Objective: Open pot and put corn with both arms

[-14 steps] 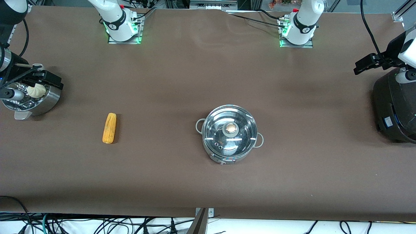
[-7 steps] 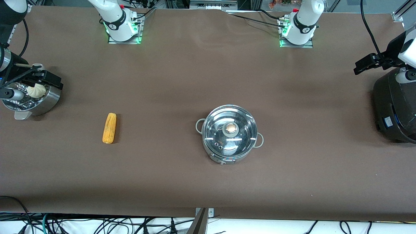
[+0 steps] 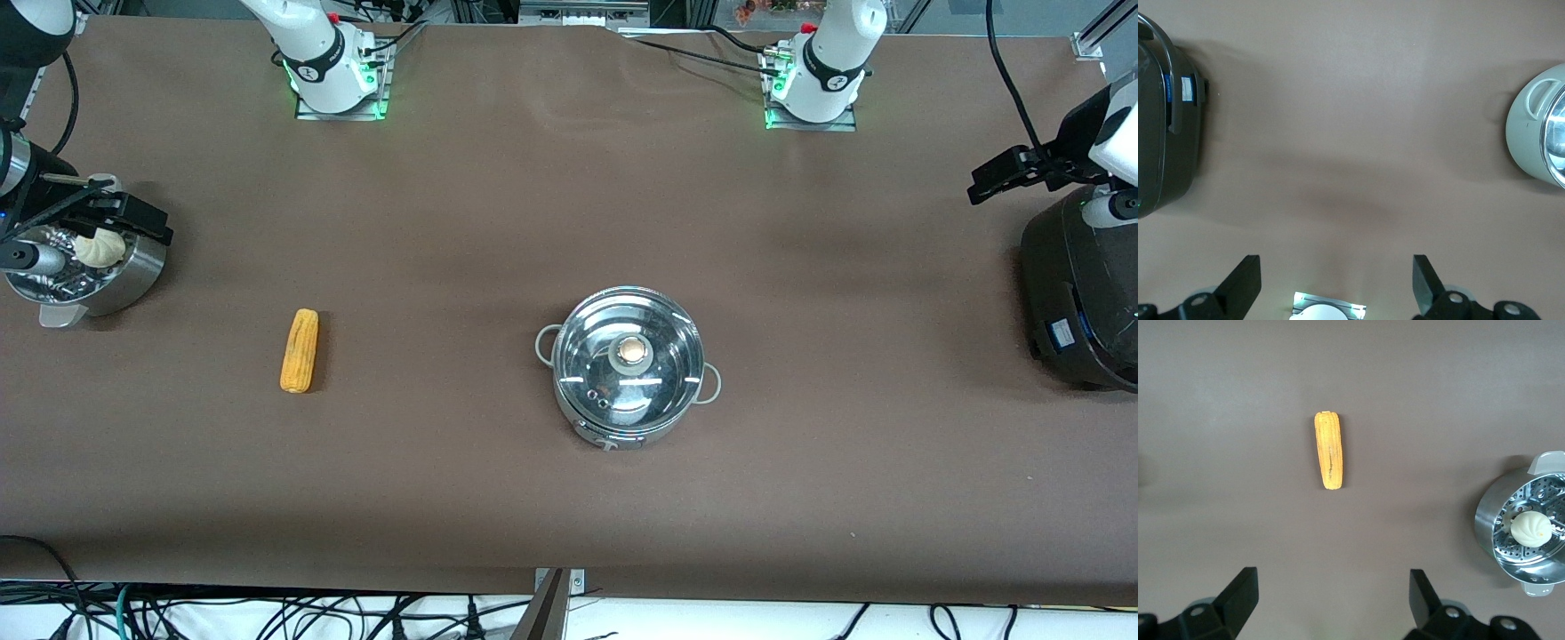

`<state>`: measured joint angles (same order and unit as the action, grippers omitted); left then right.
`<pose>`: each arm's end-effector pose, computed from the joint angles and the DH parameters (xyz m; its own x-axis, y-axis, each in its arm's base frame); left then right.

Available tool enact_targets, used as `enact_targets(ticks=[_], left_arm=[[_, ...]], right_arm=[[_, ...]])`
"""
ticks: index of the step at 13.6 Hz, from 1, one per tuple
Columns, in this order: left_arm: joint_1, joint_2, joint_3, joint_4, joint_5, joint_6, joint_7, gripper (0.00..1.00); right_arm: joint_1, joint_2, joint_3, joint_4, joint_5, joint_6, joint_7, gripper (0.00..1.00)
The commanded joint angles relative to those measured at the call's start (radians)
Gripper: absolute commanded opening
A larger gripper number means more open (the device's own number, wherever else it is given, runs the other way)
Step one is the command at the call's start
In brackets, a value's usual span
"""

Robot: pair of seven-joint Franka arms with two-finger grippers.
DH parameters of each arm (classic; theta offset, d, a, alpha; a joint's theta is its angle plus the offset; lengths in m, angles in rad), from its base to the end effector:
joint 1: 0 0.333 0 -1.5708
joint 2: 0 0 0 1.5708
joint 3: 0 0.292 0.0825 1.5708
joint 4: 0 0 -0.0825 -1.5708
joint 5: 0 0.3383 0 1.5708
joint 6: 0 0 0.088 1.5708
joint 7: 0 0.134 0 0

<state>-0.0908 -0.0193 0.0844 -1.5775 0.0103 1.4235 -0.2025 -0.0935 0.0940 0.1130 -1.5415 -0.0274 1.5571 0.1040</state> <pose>0.4833 -0.0012 0.5687 0.9719 0.1961 -0.1299 0.1931 -0.9805 -0.0355 0.5296 0.0042 0.5363 0.9936 -0.0845 -0.0756 -0.0828 -0.9963 0.0247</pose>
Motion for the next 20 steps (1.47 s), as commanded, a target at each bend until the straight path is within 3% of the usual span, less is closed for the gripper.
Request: enact_targets(ticks=[1,7,16,20], left_arm=[[0.003,-0.021,-0.006,-0.015,0.016,0.009,0.023,1.0],[0.0,-0.016,-0.008,-0.015,0.014,0.009,0.012,1.0],[-0.001,0.004,-0.008,-0.012,-0.015,0.011,0.021,1.0],[-0.001,0.028,-0.029,-0.01,-0.033,0.028,0.008,1.0]], right_arm=[[-0.009,0.012,0.004,0.027,0.012,-0.009,-0.009,1.0],[-0.008,0.019,0.004,0.043,0.006,-0.009,-0.001,1.0],[-0.011,0.179,0.002,0.044,0.02,0.05,0.005,1.0],[0.011,0.257,0.007,0.04,0.015,0.165,0.013,1.0]])
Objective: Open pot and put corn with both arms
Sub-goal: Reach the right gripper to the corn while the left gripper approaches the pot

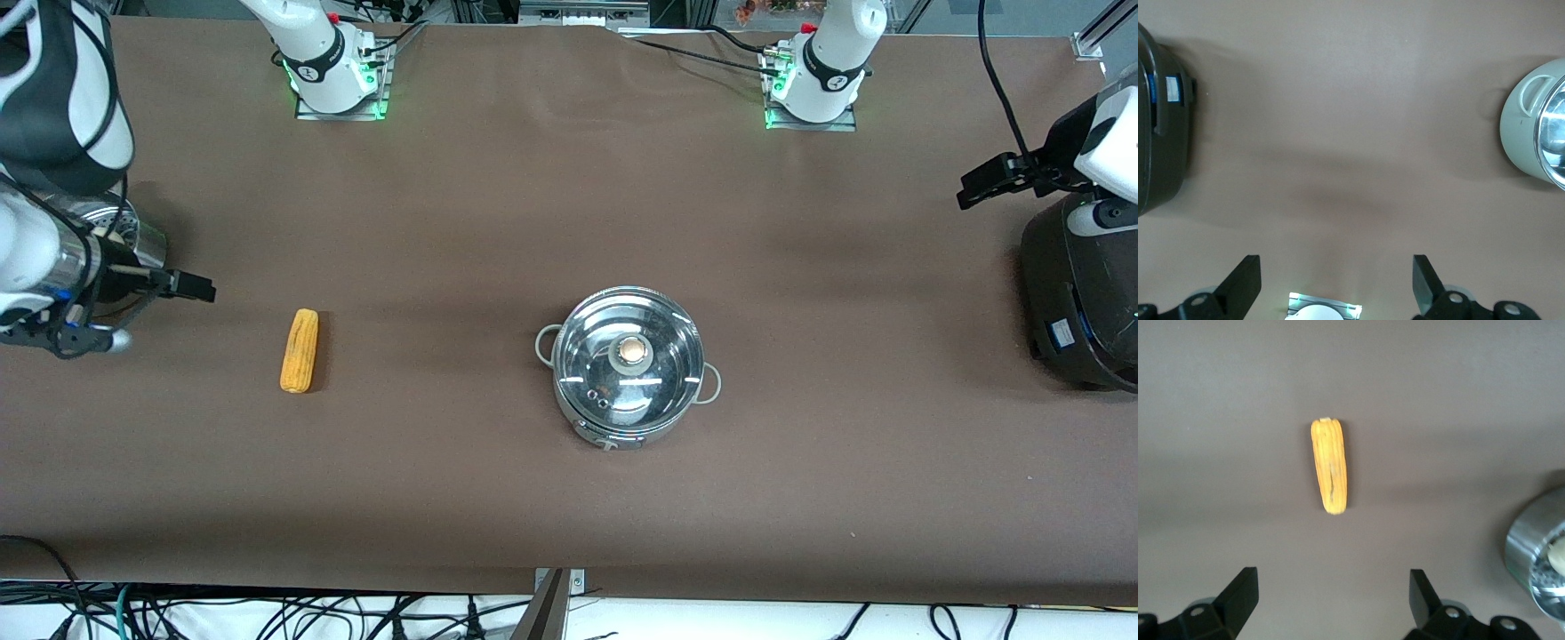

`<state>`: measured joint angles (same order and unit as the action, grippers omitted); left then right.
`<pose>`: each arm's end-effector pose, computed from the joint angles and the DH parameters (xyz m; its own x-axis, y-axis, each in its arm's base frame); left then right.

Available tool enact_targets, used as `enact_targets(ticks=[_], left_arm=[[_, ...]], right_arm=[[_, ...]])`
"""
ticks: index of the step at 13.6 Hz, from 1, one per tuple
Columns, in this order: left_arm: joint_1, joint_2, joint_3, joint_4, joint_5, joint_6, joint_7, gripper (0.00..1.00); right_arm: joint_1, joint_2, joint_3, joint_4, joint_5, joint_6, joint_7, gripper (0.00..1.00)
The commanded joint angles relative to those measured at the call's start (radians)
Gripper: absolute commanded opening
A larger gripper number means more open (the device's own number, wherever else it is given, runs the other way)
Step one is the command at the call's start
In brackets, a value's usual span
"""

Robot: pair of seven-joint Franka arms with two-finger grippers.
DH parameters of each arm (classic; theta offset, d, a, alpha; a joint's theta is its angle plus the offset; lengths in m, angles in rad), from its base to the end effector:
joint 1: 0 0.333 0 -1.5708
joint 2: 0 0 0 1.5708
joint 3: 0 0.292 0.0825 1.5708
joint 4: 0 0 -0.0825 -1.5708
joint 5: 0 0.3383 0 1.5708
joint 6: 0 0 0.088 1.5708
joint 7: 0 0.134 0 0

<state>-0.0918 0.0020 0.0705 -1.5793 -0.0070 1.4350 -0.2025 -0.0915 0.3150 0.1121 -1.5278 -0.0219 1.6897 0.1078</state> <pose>0.4896 -0.0115 0.5584 0.9731 0.1795 -0.1442 0.1781 -0.9837 -0.0226 0.5833 0.0028 0.4288 0.9849 -0.0849 -0.1511 -0.0855 -0.9963 0.0027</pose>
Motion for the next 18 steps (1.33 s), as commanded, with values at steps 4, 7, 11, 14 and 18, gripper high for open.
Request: enact_targets(ticks=[4,7,11,14,18], left_arm=[[-0.012,0.05,-0.118,-0.007,-0.019,0.112,-0.044,1.0],[-0.081,0.108,-0.144,-0.001,-0.033,0.195,-0.119,1.0],[-0.192,0.257,-0.143,0.109,-0.084,0.225,-0.277,1.0],[-0.262,0.363,-0.143,0.195,-0.084,0.277,-0.425,1.0],[-0.328,0.466,-0.126,0.278,-0.082,0.344,-0.497,1.0]], right_arm=[[0.041,0.165,0.008,-0.008,0.01,0.233,0.01,1.0],[0.041,0.188,0.008,-0.084,0.01,0.356,0.012,1.0],[0.044,0.188,0.009,-0.207,0.008,0.517,0.012,1.0],[0.044,0.187,0.009,-0.279,0.007,0.611,0.01,1.0],[0.044,0.188,0.009,-0.362,0.007,0.717,0.01,1.0]])
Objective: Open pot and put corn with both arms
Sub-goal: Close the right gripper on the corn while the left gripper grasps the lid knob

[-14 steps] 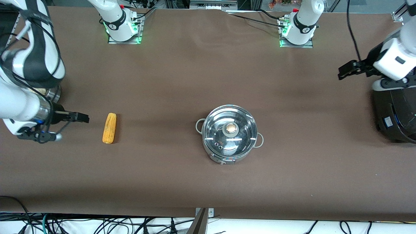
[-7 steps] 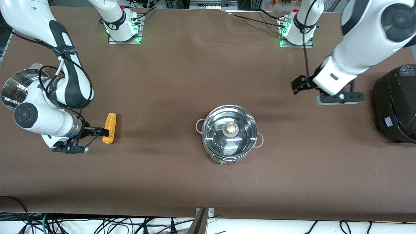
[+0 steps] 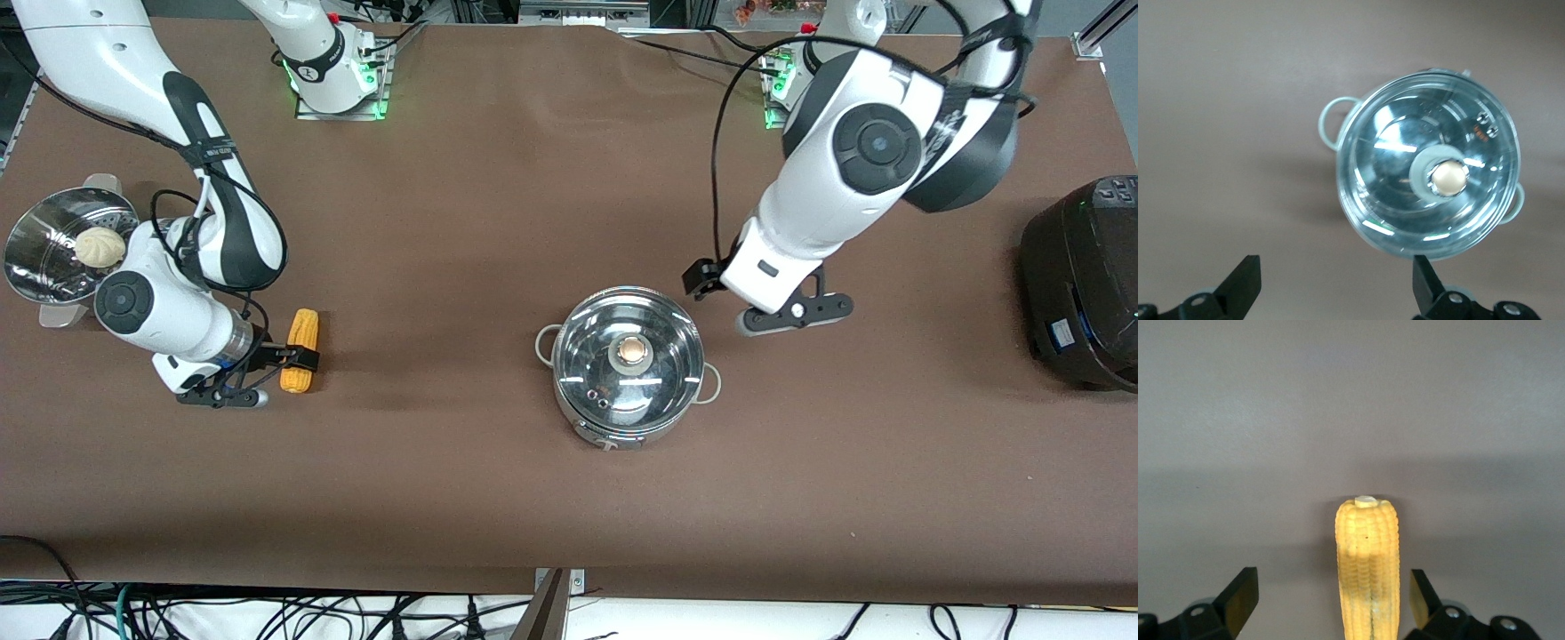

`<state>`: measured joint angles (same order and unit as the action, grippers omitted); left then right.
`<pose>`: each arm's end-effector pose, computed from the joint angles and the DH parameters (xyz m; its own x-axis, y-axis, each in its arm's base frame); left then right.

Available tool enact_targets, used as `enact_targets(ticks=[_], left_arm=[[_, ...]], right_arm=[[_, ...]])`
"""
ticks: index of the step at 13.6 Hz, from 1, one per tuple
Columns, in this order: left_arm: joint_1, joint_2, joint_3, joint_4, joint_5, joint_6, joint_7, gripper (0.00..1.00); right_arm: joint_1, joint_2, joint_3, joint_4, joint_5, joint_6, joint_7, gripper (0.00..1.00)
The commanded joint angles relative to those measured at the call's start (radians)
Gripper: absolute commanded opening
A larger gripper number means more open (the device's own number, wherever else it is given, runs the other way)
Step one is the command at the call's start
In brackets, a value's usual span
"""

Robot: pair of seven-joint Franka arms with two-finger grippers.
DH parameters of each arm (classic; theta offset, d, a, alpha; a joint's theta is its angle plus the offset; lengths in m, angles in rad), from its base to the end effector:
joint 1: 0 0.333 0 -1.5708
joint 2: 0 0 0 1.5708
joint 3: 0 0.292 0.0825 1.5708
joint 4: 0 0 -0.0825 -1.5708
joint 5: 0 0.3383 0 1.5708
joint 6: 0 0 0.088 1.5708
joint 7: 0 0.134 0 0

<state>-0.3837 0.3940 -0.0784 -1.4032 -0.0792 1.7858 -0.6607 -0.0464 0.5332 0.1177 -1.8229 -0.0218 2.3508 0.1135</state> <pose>0.5567 -0.2794 0.4417 0.9734 0.2165 -0.0747 0.2221 -0.9719 0.0775 0.6034 0.0388 0.2292 0.9991 -0.0429 -0.0065 -0.0431 -0.9981 -0.0438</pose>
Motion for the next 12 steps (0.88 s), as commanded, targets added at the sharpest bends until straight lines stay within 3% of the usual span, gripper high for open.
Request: enact_targets(ticks=[1,5,10,12], left_arm=[[-0.056,0.103,0.037,0.136,-0.01,-0.006,-0.049,1.0],[-0.145,0.228,0.107,0.26,-0.005,0.016,-0.051,1.0],[-0.182,0.299,0.117,0.271,0.002,0.108,-0.037,1.0],[-0.19,0.316,0.117,0.27,0.002,0.133,0.062,1.0]], right_arm=[[-0.003,-0.029,0.003,-0.081,0.006,0.079,0.005,1.0],[-0.004,0.001,0.003,-0.098,0.008,0.125,0.005,1.0],[-0.018,0.024,0.0,-0.098,0.008,0.134,-0.032,1.0],[-0.036,0.03,-0.001,-0.098,0.008,0.143,-0.083,1.0]])
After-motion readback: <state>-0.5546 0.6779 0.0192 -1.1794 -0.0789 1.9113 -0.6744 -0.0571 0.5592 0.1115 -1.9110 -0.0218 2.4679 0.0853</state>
